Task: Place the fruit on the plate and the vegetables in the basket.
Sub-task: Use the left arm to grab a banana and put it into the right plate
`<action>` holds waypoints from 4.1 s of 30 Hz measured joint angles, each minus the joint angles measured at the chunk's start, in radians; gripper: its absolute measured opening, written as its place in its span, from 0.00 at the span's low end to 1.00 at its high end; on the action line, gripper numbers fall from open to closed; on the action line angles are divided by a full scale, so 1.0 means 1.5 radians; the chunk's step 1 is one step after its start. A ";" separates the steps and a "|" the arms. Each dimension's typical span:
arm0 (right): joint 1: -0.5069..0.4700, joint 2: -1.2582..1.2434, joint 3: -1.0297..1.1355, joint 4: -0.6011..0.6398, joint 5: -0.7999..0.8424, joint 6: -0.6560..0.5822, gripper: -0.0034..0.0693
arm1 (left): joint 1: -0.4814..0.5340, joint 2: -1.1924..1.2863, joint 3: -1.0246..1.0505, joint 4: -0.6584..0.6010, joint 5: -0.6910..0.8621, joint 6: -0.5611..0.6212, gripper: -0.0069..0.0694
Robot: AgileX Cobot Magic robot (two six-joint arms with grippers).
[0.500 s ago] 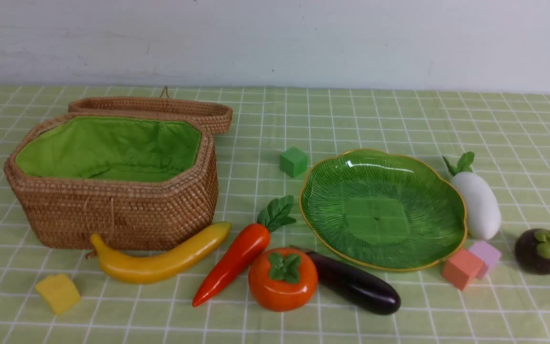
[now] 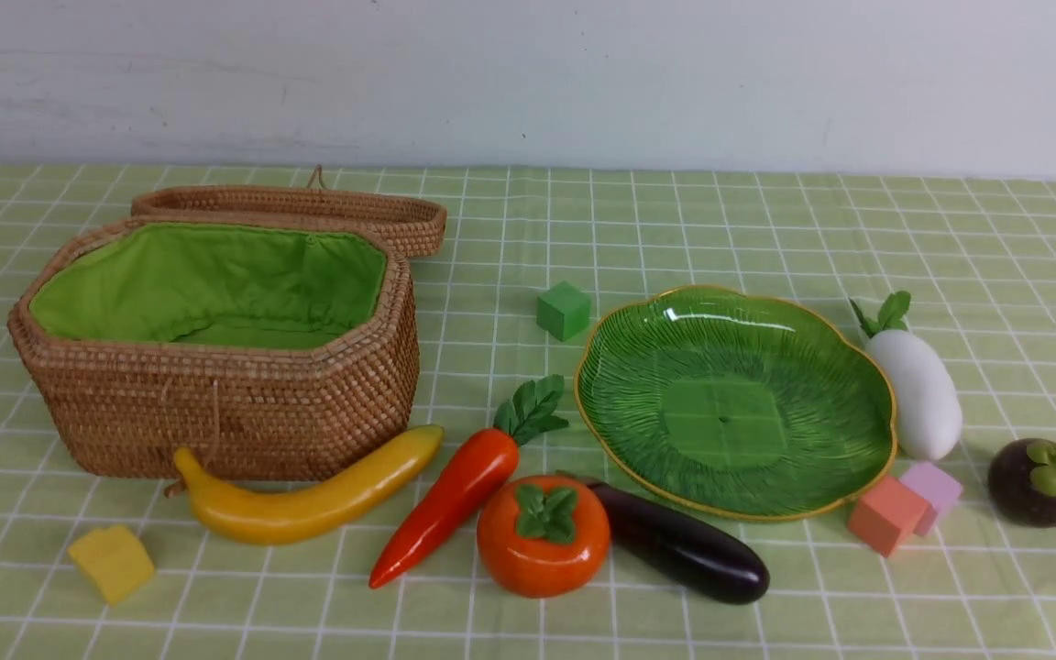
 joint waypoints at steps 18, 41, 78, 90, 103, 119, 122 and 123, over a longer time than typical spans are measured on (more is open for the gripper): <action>0.000 0.000 0.000 0.000 0.000 0.000 0.38 | 0.000 0.000 0.000 0.000 -0.006 0.000 0.40; 0.000 0.000 0.000 0.000 0.000 0.000 0.38 | 0.000 0.000 -0.009 -0.377 -0.247 -0.074 0.35; 0.037 0.233 -0.476 0.230 0.349 -0.136 0.03 | -0.124 0.395 -0.547 -0.250 0.366 0.331 0.07; 0.234 0.376 -0.738 0.205 0.526 -0.185 0.05 | -0.324 0.603 -0.632 -0.061 0.432 0.373 0.07; 0.245 0.379 -0.741 0.192 0.552 -0.203 0.06 | -0.351 0.775 -0.632 0.037 0.319 0.369 0.15; 0.245 0.379 -0.741 0.192 0.568 -0.207 0.08 | -0.266 0.933 -0.632 0.087 0.223 0.508 0.29; 0.245 0.379 -0.741 0.192 0.569 -0.207 0.08 | -0.265 0.972 -0.632 0.119 0.187 0.554 0.43; 0.245 0.379 -0.741 0.192 0.569 -0.207 0.08 | -0.265 0.987 -0.632 0.131 0.177 0.563 0.49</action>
